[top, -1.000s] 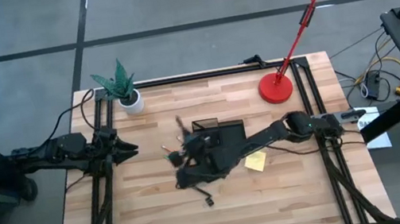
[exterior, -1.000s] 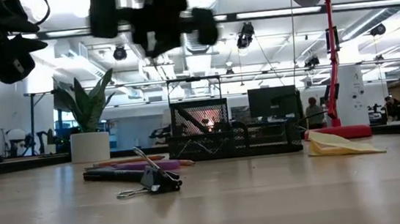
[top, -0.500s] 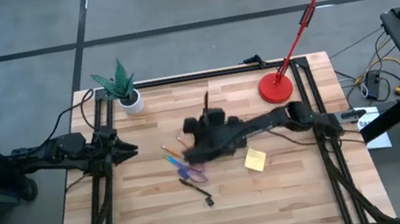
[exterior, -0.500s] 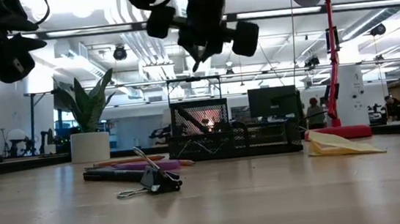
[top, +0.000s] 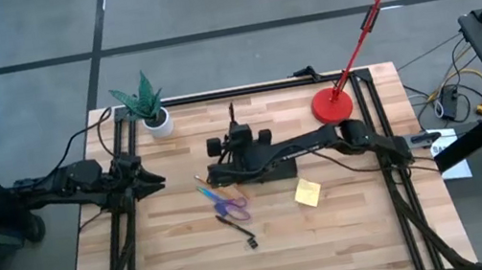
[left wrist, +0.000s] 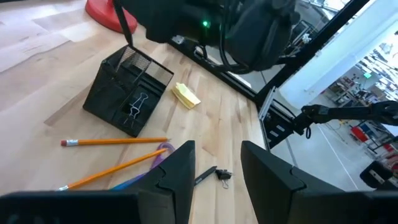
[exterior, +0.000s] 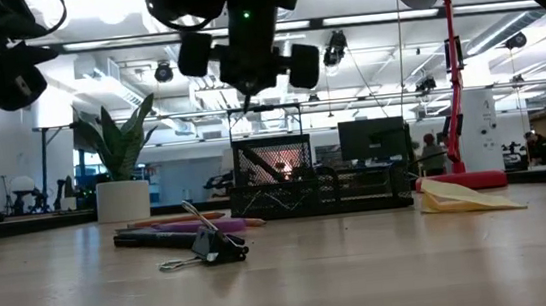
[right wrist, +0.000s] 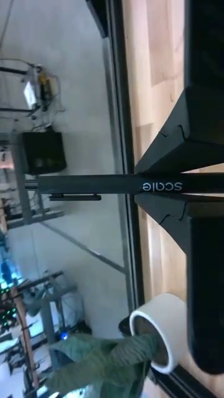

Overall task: Pick and place office supplies into organizer
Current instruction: Put the bottom black pen into the desk organizer

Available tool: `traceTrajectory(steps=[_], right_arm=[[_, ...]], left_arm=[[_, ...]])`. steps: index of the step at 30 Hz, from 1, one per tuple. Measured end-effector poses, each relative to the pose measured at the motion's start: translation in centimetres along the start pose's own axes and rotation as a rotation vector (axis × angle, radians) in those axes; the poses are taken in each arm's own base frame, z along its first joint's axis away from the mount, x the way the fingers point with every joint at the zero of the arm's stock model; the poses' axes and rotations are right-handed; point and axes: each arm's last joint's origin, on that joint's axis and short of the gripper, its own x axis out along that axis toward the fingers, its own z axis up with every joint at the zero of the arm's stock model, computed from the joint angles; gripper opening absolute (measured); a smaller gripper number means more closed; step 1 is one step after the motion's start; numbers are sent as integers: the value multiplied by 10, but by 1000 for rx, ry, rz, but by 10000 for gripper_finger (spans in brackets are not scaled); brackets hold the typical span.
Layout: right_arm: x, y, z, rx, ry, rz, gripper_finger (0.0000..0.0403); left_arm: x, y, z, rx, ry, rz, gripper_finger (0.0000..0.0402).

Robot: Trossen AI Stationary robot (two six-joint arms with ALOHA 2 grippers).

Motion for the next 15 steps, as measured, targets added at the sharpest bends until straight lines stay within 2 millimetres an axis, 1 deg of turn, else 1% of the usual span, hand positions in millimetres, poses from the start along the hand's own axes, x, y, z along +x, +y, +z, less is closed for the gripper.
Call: traceTrajectory(steps=[3,5,7,11,15], right_arm=[[2,-1,-11,-40,-11,-7,38],[1,-3,-20,-83,12,-10,38],[-6,-4,-25,-129,21,-1,38],[-18,-7,-28,-249,20,14,38],[-18,-10,-31,-356,15,10,38]], left_arm=[[-1,-1,1,0,-3,-3,116],[-1,-1,1,0,-3,-3,116],[-2,-1,2,-1,-7,-6,116],[-3,-3,4,-1,-14,-12,116],[-4,-4,5,-1,-21,-17,116]])
